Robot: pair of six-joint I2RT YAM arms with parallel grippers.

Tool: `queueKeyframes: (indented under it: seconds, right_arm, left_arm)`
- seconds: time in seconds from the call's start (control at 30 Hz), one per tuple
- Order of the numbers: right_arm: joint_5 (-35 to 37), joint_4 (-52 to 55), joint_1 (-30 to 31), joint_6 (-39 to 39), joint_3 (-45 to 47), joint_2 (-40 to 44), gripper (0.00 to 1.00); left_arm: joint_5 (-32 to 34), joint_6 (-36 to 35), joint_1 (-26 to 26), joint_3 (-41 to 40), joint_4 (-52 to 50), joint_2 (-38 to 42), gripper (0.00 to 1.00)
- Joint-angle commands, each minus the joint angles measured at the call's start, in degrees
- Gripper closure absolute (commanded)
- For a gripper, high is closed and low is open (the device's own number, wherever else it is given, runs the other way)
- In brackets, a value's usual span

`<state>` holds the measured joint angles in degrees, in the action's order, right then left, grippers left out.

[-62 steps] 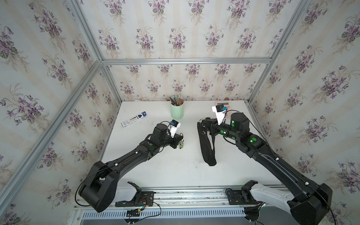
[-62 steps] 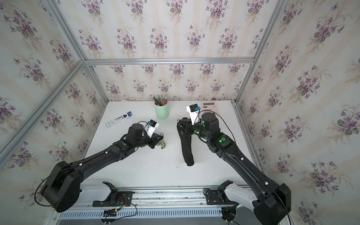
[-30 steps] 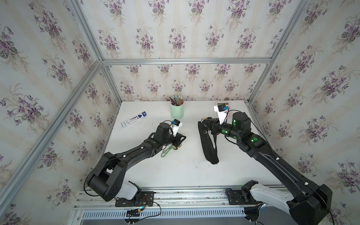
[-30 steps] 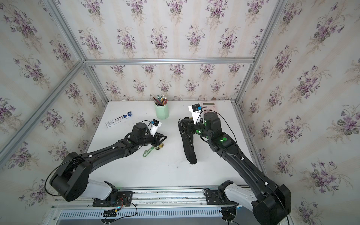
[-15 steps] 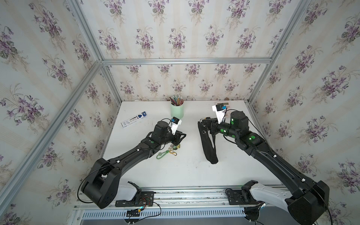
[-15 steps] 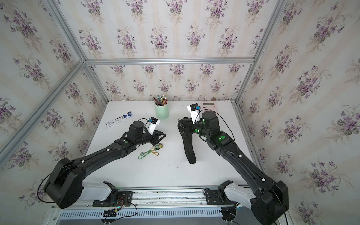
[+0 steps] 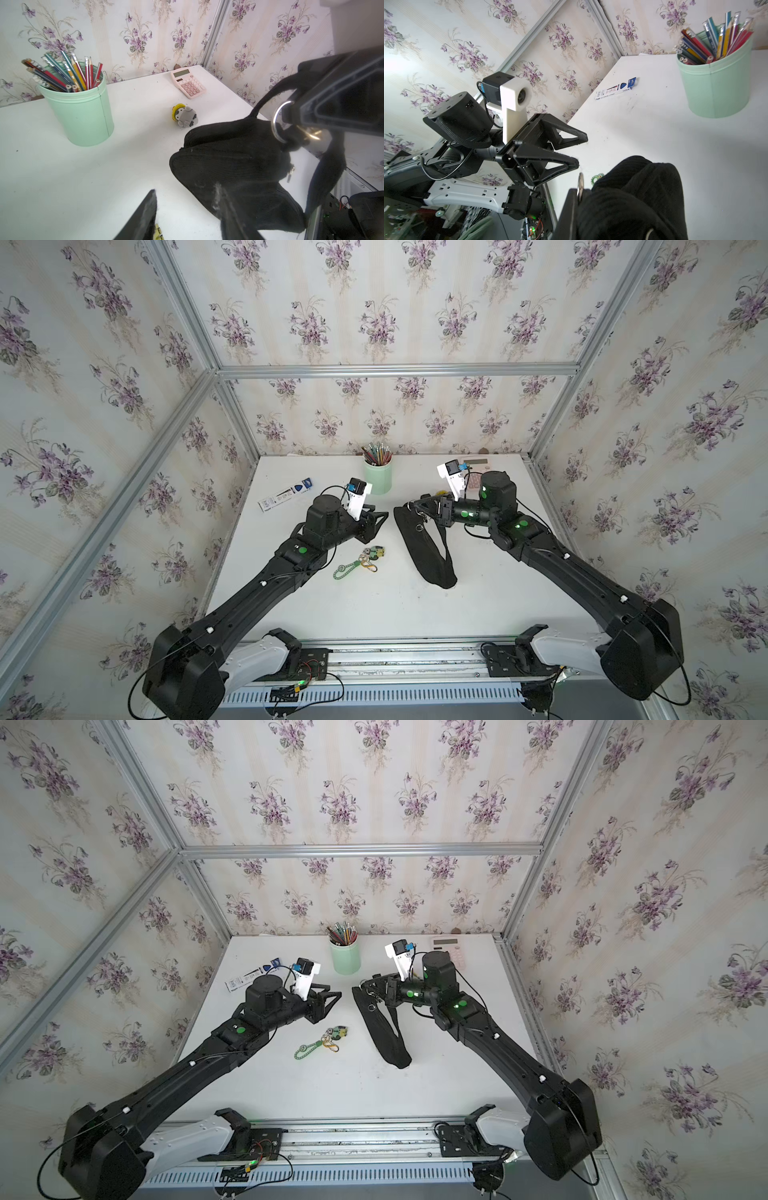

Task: Remove the decoration from the bag
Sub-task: Place the decoration item at the center of the board, then place the bag at the center of the board.

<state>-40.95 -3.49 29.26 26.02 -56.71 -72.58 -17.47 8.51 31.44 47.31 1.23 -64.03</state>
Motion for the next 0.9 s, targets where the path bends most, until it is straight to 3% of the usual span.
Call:
queueKeyframes:
  seconds: [0.0, 0.3, 0.67, 0.87]
  right_arm:
    - [3.62, 0.87, -0.86, 1.33, 0.39, -1.37, 1.00]
    - [14.79, 12.36, -9.32, -2.05, 1.93, -10.29, 1.00]
    - [24.66, 15.58, -12.11, -5.77, 3.26, -13.34, 1.00]
    - [24.82, 15.67, -12.37, -5.83, 5.36, -13.24, 1.00]
  left_arm:
    - [2.38, -1.14, -0.23, 0.56, -2.22, 0.46, 0.50]
    - [2.55, -0.93, -0.59, 0.22, -2.09, 0.20, 0.49]
    - [1.84, -0.92, -1.43, 0.11, -0.52, -1.25, 0.49]
    - [-2.12, 1.24, -1.90, 2.13, 0.50, -2.58, 0.46]
